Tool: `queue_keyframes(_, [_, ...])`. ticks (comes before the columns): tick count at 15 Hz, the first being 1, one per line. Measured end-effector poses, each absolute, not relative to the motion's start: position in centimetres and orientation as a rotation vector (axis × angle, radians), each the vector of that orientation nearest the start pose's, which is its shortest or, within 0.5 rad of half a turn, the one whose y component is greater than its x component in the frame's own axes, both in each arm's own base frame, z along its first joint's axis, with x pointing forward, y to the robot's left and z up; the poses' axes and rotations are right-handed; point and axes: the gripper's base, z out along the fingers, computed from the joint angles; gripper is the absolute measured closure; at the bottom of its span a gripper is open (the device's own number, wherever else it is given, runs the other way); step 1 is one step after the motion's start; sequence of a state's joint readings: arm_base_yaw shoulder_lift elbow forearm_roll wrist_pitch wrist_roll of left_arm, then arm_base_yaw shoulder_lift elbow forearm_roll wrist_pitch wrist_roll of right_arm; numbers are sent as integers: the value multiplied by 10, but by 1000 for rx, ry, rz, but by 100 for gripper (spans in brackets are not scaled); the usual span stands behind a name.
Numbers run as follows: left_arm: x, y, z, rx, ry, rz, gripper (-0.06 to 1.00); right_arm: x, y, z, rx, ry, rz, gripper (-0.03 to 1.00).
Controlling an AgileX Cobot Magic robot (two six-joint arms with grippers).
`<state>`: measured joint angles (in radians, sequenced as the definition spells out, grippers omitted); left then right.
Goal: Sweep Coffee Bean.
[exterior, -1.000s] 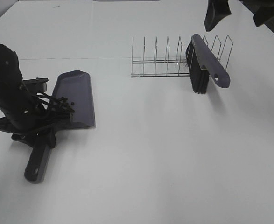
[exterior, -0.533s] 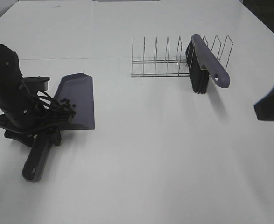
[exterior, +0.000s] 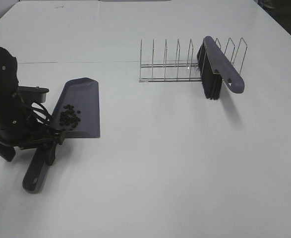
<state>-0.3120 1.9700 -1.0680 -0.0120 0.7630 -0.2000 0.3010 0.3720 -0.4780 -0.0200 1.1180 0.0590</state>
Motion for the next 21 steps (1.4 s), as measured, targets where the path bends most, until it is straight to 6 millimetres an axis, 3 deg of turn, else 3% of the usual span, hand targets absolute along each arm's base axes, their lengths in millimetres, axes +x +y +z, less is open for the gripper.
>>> queue_keyframes(1, [315, -102, 115, 165, 3145, -8, 17, 43, 11, 259, -304, 2466, 127, 1])
queue_keyframes(4, [303, -98, 164, 174, 3113, -10, 17, 22, 5, 262, -313, 2308, 146, 1])
queue_keyframes(7, [275, -89, 220, 174, 3101, -15, 17, 3, 1, 261, -334, 2164, 167, 3])
queue_keyframes(10, [224, -72, 297, 165, 2938, -77, 17, -3, -1, 261, -334, 2119, 169, 4])
queue_keyframes(12, [192, -62, 323, 158, 2816, -119, 17, -3, -1, 261, -334, 2119, 169, 4])
queue_keyframes(13, [165, -53, 335, 153, 2735, -145, 17, -3, -1, 261, -334, 2119, 169, 4])
queue_keyframes(14, [139, -45, 342, 152, 2661, -167, 17, -3, -1, 261, -334, 2119, 169, 4])
queue_keyframes(15, [87, -28, 345, 165, 2508, -203, 17, -3, -1, 261, -334, 2119, 169, 4])
queue_keyframes(19, [12, -4, 329, 151, 2246, -265, 17, -3, -1, 261, -334, 2119, 169, 4])
queue_keyframes(21, [-12, 4, 314, 148, 2150, -284, 17, -3, -1, 261, -334, 2119, 169, 4])
